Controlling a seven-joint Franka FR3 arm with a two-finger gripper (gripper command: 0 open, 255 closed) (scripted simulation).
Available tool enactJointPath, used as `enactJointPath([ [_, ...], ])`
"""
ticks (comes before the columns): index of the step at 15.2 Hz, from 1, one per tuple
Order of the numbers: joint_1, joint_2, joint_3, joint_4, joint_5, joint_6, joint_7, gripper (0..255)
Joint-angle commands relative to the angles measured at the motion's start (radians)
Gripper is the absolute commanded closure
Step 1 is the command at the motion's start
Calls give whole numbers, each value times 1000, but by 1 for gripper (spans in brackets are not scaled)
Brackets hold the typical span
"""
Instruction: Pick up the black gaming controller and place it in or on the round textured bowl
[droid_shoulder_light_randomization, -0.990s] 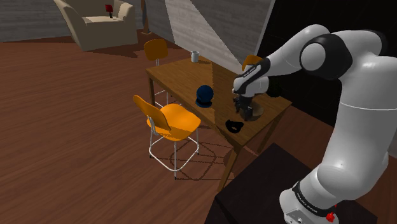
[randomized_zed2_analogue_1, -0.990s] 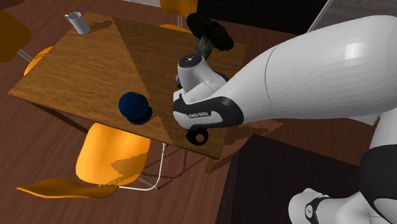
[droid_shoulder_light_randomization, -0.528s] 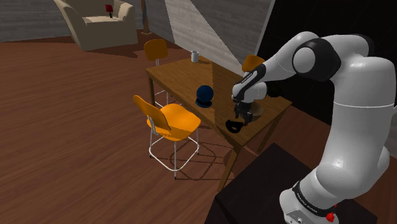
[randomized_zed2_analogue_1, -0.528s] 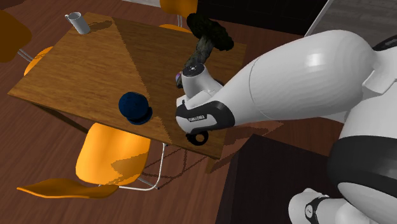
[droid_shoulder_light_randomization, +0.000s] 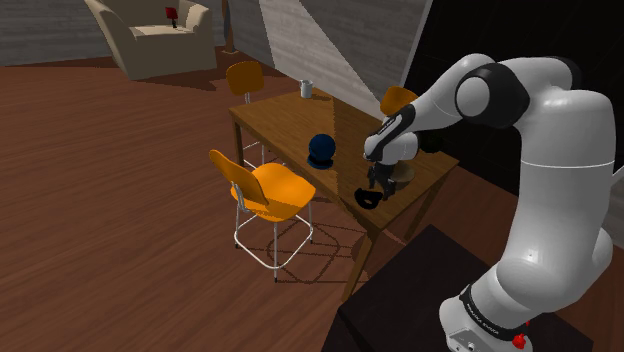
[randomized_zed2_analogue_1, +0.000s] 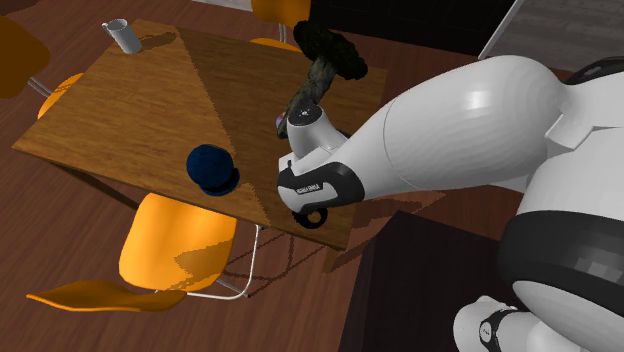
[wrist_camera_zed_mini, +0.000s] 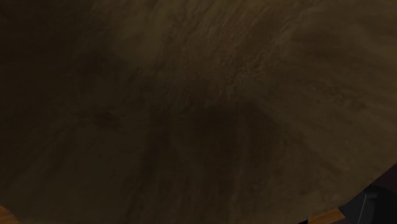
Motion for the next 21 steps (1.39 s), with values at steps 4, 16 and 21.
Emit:
enactJointPath([
  [4, 0, 1, 0, 0, 0, 0, 0, 255],
  [16, 12, -61, -17, -12, -21, -48, 14, 255],
  [21, 22, -119, -32, -18, -43, -99, 28, 255],
])
